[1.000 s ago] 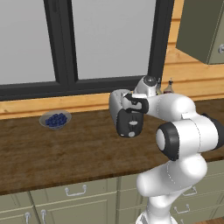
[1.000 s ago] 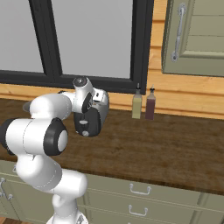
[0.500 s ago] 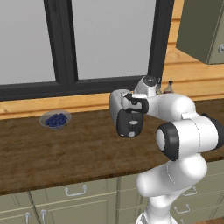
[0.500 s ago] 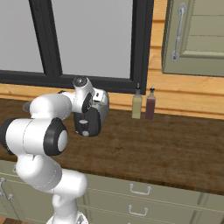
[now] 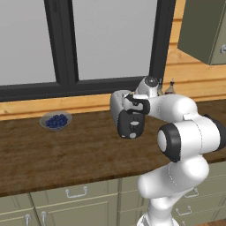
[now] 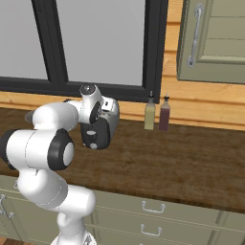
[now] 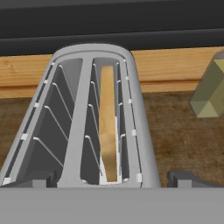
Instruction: Start the toaster. Once the lever pops up, take the bread to the plate on the dining counter.
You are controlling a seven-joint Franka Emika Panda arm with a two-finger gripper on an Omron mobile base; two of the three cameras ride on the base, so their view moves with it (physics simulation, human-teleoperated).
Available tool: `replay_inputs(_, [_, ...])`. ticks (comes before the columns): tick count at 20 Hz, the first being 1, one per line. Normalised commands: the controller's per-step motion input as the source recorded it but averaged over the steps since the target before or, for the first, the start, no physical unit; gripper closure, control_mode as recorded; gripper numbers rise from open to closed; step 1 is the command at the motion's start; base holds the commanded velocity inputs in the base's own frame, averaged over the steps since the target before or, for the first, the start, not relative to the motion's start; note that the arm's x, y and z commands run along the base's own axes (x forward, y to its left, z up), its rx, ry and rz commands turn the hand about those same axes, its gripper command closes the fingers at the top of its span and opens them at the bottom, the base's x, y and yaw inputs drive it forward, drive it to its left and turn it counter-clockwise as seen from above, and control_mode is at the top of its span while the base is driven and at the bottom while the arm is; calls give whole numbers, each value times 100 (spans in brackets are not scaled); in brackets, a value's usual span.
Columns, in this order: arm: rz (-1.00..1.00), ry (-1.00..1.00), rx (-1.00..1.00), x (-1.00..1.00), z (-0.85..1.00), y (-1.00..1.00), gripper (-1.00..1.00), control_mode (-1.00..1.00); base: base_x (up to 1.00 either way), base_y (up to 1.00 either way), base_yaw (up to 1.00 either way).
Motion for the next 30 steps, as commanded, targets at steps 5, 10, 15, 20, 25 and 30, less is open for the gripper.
replay_inputs(5, [0,0,0,0,0,0,-100,-100,0,0,0])
replay_inputs(10, [0,0,0,0,0,0,-100,-100,0,0,0])
replay_inputs(15, [0,0,0,0,0,0,-100,-100,0,0,0])
replay_inputs(20, [0,0,0,0,0,0,-100,-100,0,0,0])
replay_inputs(25, [0,0,0,0,0,0,-100,-100,0,0,0])
replay_inputs(30, [0,0,0,0,0,0,-100,-100,0,0,0])
